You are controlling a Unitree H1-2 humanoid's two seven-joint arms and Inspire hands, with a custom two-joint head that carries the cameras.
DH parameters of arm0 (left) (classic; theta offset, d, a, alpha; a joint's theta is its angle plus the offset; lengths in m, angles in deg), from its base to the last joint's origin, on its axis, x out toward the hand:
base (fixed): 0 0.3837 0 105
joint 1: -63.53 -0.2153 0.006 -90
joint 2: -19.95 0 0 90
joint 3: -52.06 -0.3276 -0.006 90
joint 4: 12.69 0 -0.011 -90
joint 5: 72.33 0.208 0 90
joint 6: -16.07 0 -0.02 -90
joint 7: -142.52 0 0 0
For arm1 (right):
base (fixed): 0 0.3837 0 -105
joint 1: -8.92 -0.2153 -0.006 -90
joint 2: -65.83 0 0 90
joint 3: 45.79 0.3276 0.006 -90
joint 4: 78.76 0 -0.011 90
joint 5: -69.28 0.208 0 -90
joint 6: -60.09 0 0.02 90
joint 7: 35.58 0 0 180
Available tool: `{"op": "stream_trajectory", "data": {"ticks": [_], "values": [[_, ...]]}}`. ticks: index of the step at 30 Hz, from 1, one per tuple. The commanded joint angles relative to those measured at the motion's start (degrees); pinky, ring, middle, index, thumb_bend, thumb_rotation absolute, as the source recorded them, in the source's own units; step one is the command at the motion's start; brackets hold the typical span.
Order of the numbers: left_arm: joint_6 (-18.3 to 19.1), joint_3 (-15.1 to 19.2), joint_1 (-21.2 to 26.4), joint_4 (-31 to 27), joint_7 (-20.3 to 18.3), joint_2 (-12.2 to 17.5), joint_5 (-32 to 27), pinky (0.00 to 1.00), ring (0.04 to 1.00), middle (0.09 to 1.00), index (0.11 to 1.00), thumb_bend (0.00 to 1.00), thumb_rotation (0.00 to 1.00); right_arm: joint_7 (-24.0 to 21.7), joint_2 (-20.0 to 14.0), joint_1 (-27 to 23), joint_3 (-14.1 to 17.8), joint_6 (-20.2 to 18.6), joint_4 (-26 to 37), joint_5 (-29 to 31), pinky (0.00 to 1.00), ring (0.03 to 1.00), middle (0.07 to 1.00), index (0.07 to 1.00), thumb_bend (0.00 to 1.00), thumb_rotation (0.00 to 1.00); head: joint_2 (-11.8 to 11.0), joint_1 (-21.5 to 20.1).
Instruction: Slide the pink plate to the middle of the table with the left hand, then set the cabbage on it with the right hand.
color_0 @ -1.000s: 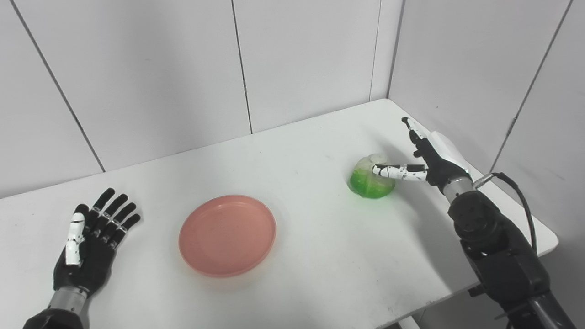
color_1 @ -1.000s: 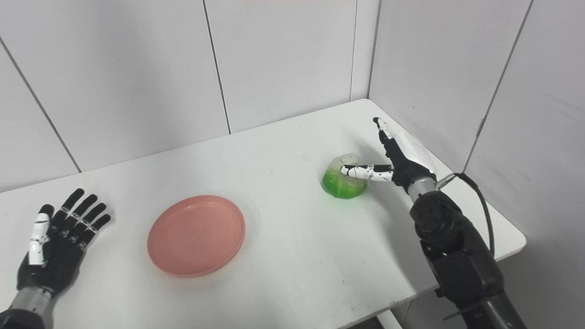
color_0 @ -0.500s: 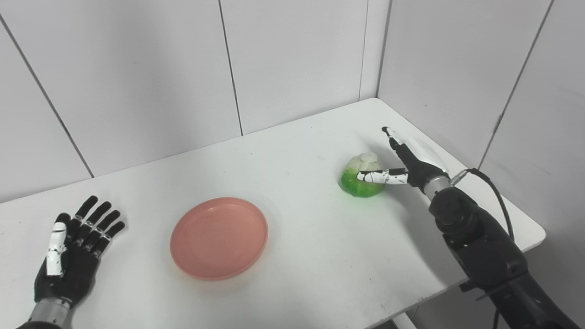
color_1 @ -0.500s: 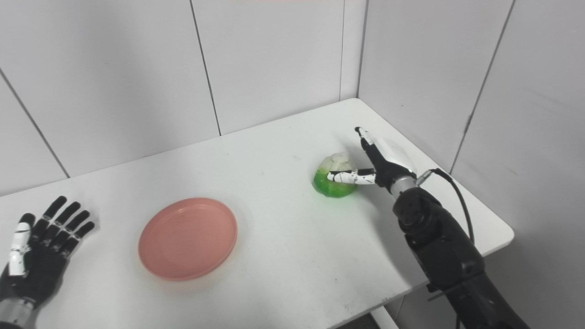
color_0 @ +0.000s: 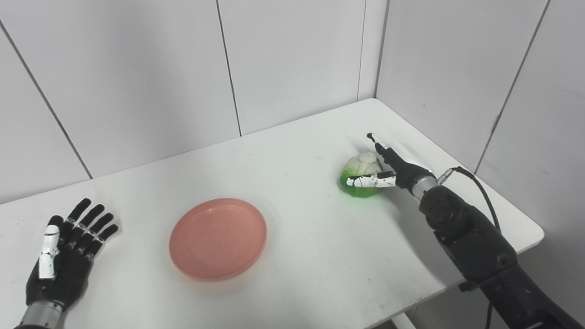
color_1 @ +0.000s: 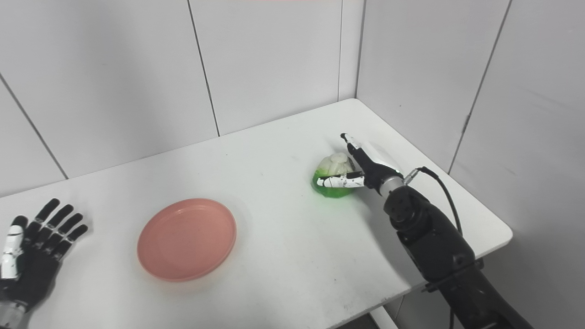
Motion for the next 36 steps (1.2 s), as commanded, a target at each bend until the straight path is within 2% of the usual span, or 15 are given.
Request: {"op": "stream_trajectory", "data": {"ticks": [1, 8, 14, 21, 26, 31, 33, 34, 36], "values": [[1.3, -0.4, -7.3, 5.2, 0.3, -0.6, 1.4, 0.73, 0.779, 0.804, 0.809, 0.59, 0.75, -0.2, -1.9, -3.1, 0.1, -0.6, 1.1, -0.5, 0.88, 1.0, 1.0, 1.0, 1.0, 0.6, 0.0, 0.0], [1.4, -0.7, -7.3, 5.1, 0.4, -0.4, 1.6, 0.74, 0.783, 0.808, 0.811, 0.6, 0.74, 0.0, -1.6, -4.5, -0.9, 2.3, -2.8, 0.0, 0.93, 1.0, 1.0, 1.0, 1.0, 0.59, 0.2, 0.0], [1.9, -1.2, -7.8, 3.5, 0.9, -0.3, 1.8, 0.73, 0.779, 0.806, 0.813, 0.6, 0.74, -1.0, -1.5, -5.3, -1.8, 1.6, -3.9, 0.5, 0.93, 1.0, 1.0, 1.0, 1.0, 0.58, 0.6, 0.2], [2.9, -1.4, -8.4, 1.6, 1.0, -0.4, 1.2, 0.75, 0.789, 0.815, 0.824, 0.58, 0.75, -2.1, -1.4, -6.1, -2.4, 1.1, -5.2, 1.7, 0.93, 1.0, 1.0, 1.0, 1.0, 0.52, 1.0, 0.4], [4.0, -1.7, -8.9, -0.4, 1.4, -0.5, 1.1, 0.76, 0.799, 0.825, 0.834, 0.58, 0.76, -0.8, -1.0, -6.3, -2.2, 0.2, -5.7, 1.3, 0.9, 0.977, 0.994, 1.0, 1.0, 0.45, 1.3, 0.3], [4.8, -1.8, -9.4, -1.7, 2.0, -0.6, 1.0, 0.77, 0.804, 0.829, 0.837, 0.58, 0.76, 0.3, -0.3, -6.0, -1.1, 1.3, -5.7, 2.9, 0.77, 0.824, 0.848, 0.877, 1.0, 0.31, 1.4, 0.3], [4.7, -1.9, -9.4, -1.8, 2.1, -0.6, 1.3, 0.77, 0.8, 0.824, 0.833, 0.58, 0.76, 0.8, 0.1, -5.8, -0.7, 2.2, -5.8, 4.0, 0.68, 0.726, 0.759, 0.788, 1.0, 0.21, 1.5, 0.3], [4.6, -2.0, -9.4, -1.8, 2.1, -0.5, 1.3, 0.77, 0.799, 0.824, 0.832, 0.58, 0.76, 0.9, 0.2, -5.8, -0.6, 2.5, -6.0, 4.3, 0.68, 0.719, 0.754, 0.782, 1.0, 0.21, 1.5, 0.3], [4.6, -2.0, -9.5, -1.9, 2.0, -0.5, 1.3, 0.77, 0.8, 0.824, 0.831, 0.57, 0.77, 1.2, 0.4, -6.0, -0.7, 2.9, -6.4, 4.6, 0.61, 0.641, 0.672, 0.701, 0.99, 0.13, 1.5, 0.3]]}}
